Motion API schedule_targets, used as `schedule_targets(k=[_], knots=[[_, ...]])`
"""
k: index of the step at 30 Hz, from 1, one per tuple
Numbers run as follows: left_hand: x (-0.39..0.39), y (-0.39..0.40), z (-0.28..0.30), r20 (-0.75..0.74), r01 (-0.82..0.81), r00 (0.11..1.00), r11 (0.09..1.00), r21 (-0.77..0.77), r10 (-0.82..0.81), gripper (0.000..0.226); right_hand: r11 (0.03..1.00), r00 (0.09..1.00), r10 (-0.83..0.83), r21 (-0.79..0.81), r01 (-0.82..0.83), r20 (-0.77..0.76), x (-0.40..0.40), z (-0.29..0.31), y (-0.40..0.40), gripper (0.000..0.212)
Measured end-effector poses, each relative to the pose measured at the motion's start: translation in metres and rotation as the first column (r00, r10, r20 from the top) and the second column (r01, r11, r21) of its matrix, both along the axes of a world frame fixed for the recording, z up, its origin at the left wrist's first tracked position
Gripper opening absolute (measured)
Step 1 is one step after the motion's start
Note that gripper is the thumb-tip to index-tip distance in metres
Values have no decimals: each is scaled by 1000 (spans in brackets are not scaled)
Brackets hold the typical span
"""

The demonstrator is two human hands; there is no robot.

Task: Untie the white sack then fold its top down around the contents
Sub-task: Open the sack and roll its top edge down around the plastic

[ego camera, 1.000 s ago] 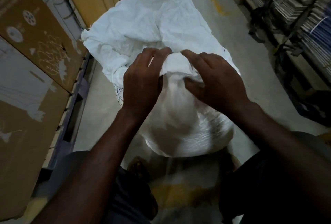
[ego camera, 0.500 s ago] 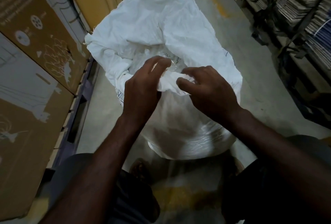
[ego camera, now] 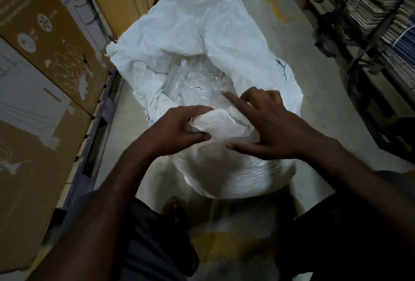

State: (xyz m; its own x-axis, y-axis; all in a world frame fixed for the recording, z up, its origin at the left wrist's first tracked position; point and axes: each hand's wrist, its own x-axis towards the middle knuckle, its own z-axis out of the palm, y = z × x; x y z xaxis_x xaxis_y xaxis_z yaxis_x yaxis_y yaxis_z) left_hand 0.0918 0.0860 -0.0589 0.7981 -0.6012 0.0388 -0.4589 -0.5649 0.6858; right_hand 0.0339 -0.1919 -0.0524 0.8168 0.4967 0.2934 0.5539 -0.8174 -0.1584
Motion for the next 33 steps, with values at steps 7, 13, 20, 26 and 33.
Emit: schedule_targets(k=[7,13,20,26,33], knots=[[-18,-40,4,563,-209,814,976,56,142,14,979,985,-132,-139,147,111,12,-4,20,41],[-29,-43,5,128,-36,991,999,-20,38,60,965,924,-258,121,233,282,16,-23,33,25],[-12,-45,-39,469,-296,873,910,292,133,48,982,960,-58,156,103,-273,19,-16,28,69],[-17,-61,-46,667,-318,740,917,242,81,56,935,985,-162,-330,131,-68,42,-7,-31,86],[-51,-83,-36,15,-124,992,946,299,125,101,898,912,-368,-187,399,182,45,-15,-53,30]])
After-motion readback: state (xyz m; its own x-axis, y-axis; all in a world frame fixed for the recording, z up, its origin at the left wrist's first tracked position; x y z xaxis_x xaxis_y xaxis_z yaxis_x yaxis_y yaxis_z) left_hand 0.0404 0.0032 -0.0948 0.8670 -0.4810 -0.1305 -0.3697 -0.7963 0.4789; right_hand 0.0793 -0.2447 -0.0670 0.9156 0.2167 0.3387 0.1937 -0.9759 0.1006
